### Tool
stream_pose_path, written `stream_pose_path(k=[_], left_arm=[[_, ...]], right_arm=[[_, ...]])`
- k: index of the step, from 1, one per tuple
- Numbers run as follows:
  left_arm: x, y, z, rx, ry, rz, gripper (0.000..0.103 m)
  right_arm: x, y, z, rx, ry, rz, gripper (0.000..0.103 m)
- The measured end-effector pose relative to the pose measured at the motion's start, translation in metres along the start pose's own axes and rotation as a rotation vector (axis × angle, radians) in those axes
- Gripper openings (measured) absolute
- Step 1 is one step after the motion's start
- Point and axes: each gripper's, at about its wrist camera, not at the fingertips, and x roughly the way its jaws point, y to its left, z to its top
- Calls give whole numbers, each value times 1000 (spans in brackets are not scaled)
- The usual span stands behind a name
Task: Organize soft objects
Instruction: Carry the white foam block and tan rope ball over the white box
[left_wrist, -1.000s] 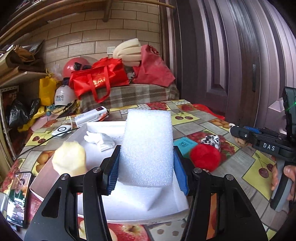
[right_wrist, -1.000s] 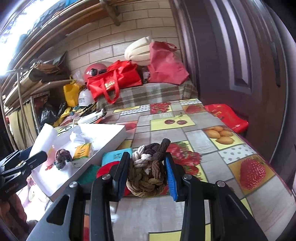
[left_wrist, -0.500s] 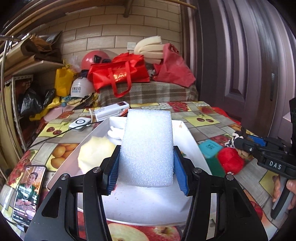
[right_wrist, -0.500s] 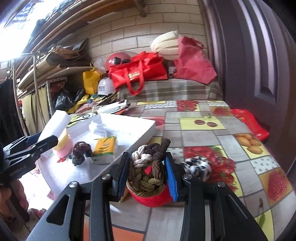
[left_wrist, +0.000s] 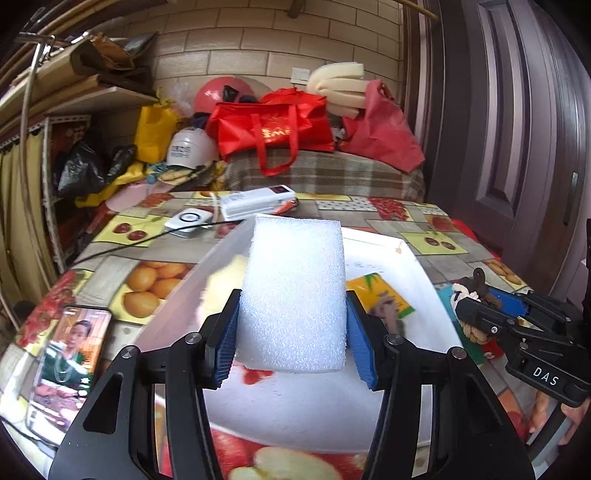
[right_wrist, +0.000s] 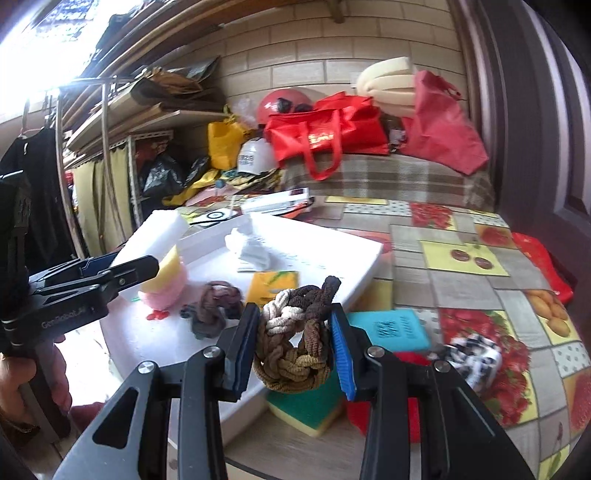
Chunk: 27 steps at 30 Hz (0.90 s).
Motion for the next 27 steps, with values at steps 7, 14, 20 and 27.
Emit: stream_pose_path(k=[7,14,20,27], left_arm=[[-10,23,-5,-39,28,55,53],[21,33,-6,-84,177,39,53],[41,28,0,-57,203,40,53],[73,18,14,-42,209,40,53]], right_arm=[[8,19,2,-55,20,64,38],[21,42,1,-160,95,155,38],[40,35,6,-94,141,164,38],[66,6,16,51,171,133,38]])
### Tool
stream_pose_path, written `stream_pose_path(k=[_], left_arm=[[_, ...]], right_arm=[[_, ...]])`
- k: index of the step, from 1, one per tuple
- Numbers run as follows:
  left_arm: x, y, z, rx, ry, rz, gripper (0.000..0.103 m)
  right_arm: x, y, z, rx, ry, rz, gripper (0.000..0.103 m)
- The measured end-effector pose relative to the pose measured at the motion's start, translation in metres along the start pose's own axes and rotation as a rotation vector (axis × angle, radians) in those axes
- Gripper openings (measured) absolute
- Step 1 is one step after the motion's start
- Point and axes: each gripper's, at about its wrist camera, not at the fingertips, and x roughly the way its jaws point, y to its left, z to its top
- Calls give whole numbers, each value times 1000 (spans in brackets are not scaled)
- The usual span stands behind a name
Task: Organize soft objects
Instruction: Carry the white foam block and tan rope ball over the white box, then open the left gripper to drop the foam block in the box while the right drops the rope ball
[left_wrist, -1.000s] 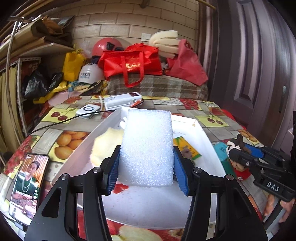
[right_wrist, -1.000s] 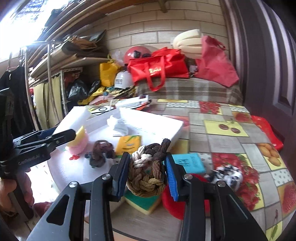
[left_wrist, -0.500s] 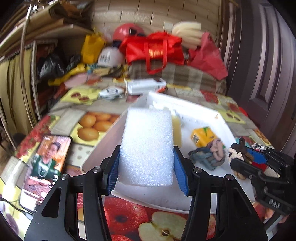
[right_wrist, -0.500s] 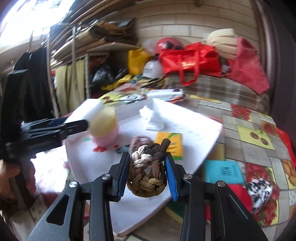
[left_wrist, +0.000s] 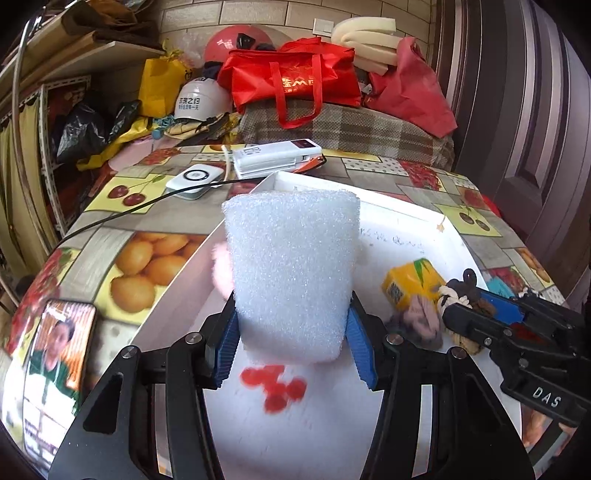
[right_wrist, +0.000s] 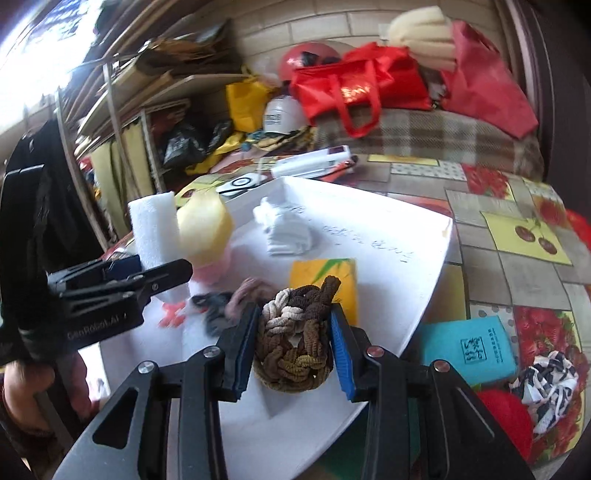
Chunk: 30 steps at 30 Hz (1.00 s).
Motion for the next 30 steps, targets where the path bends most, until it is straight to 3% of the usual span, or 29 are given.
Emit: stream_pose_path(k=[7,14,16,17,18,19,21,24,28,30], left_arm=[[18,7,10,-80,29,-1,53],[10,11,9,-99,-13,17,53],[6,9,8,-94,-29,30,54],[3,7,7,-88,-40,46,55],[1,6,7,-84,-46,56,62],[-1,5,6,-78,-57,67,77],[-11,2,4,-67,-110,88,92],[-23,-2,1,-47,-174,117,103],[-33,-5,-1,-33,-235,140,103],[-37,-5,-2,-30,-256,141,103]], right_arm=[[8,1,7,4,-9,-28,38],[8,3,8,-6,-26,-48,40],[7,3,9,-9,-30,-64,50],[8,3,9,-10,-30,-70,61],[8,3,9,-8,-32,-80,73],[7,3,9,-6,-37,-88,78],[4,3,9,-4,-52,-90,80],[0,2,9,-3,-78,-101,84],[-5,3,9,-2,-109,-111,91],[-7,0,9,7,-123,-115,103]])
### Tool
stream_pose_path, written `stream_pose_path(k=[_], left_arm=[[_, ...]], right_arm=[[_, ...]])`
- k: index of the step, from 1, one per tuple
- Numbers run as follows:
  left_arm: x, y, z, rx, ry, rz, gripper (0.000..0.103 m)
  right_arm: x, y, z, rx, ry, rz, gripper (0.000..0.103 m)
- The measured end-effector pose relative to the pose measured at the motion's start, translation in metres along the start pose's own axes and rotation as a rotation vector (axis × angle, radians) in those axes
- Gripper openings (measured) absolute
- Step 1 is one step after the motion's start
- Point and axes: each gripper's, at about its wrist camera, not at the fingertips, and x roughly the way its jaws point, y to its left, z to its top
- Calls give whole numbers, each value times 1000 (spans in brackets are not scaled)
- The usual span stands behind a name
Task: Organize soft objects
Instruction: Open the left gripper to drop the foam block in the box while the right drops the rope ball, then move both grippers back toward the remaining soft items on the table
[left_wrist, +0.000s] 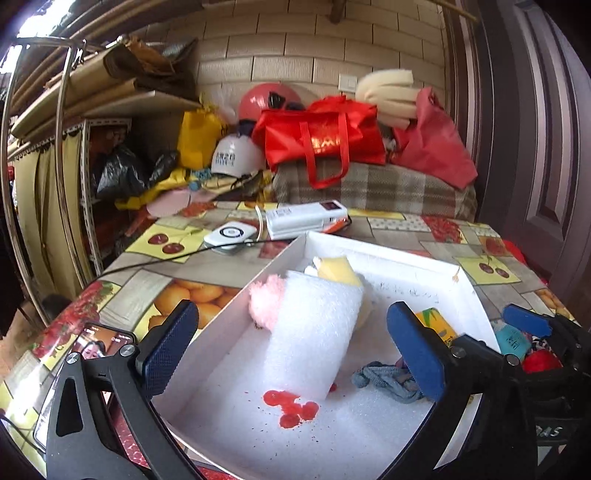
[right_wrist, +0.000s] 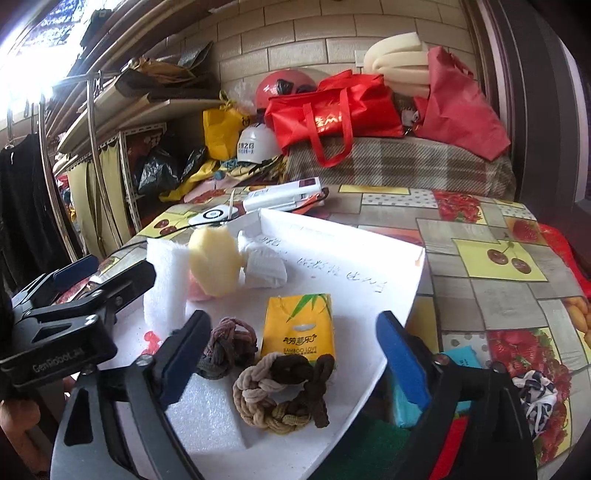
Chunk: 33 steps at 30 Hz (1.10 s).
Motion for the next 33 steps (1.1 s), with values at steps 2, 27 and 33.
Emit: stream_pose_path(k=[2,27,33], left_arm=[[-4,-1,-1,1,-13,3,103],[-28,-22,-4,84,-80,-164,103],[-28,-32,-6,97,-31,-330,103]], right_arm=[[-3,-1,0,8,-16,-3,103],[-106,-112,-32,367,-293,-405,103],[-131,-152,-43,422,-353,-467,103]])
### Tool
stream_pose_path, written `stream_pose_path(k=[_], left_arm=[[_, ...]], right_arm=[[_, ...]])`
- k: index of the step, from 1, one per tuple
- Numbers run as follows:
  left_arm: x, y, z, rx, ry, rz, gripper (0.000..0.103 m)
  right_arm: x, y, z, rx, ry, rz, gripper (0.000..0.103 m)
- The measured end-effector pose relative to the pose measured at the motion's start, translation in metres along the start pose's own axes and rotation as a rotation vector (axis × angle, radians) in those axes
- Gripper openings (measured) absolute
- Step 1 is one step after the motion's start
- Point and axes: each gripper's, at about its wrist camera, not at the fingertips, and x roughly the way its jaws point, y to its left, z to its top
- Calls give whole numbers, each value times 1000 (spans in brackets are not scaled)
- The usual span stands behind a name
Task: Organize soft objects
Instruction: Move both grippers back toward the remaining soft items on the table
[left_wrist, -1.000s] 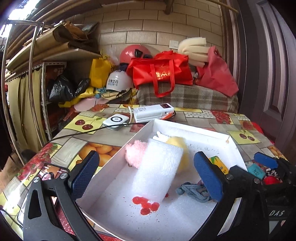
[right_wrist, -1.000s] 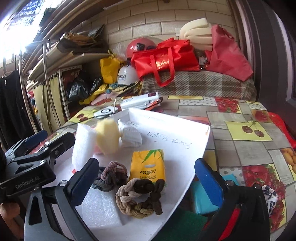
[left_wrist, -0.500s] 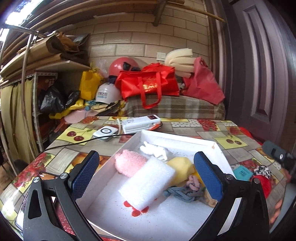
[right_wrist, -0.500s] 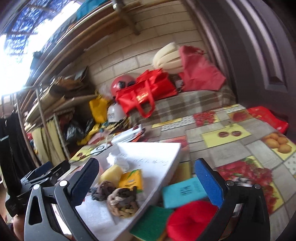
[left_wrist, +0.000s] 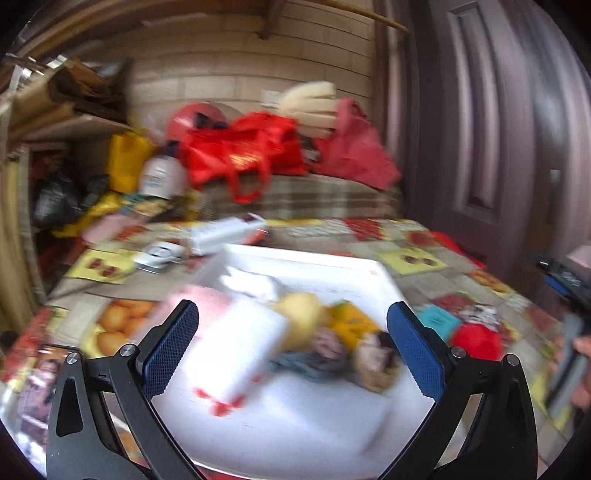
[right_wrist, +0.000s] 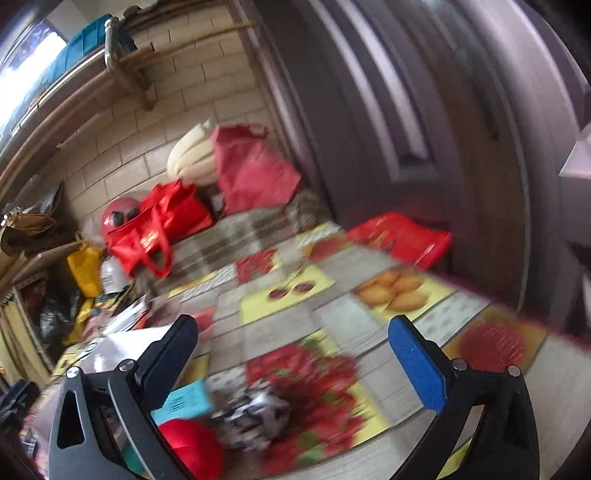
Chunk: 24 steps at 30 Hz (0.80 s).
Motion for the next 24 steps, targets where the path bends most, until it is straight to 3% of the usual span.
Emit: stream_pose_path(k=[3,8,11,16,18,20,24], left_arm=[[1,-13,-1,5,34,-136,103],[0,-60,-6,89,100,-336,102],[-3,-96,-12,181,129,-388,102],[-2,-133,-20,270,177,-426,102],[-5,-135,-20,271,169,-422,102],[-8,-128,-21,239,164,-429,102],[-4,-121,-25,175,256,-555,102]], right_arm=[[-3,-15,6,-22,-22,-49,103],[-2,-41,5,95,3,-53,103],[2,-42,4,96,38,-32,103],[21,-23,0,-5,184,23,103],[30,-13,-4,-51,240,51,103],[25,-4,-6,-79,235,101,103],[9,31,-14,-257,198,152,103]])
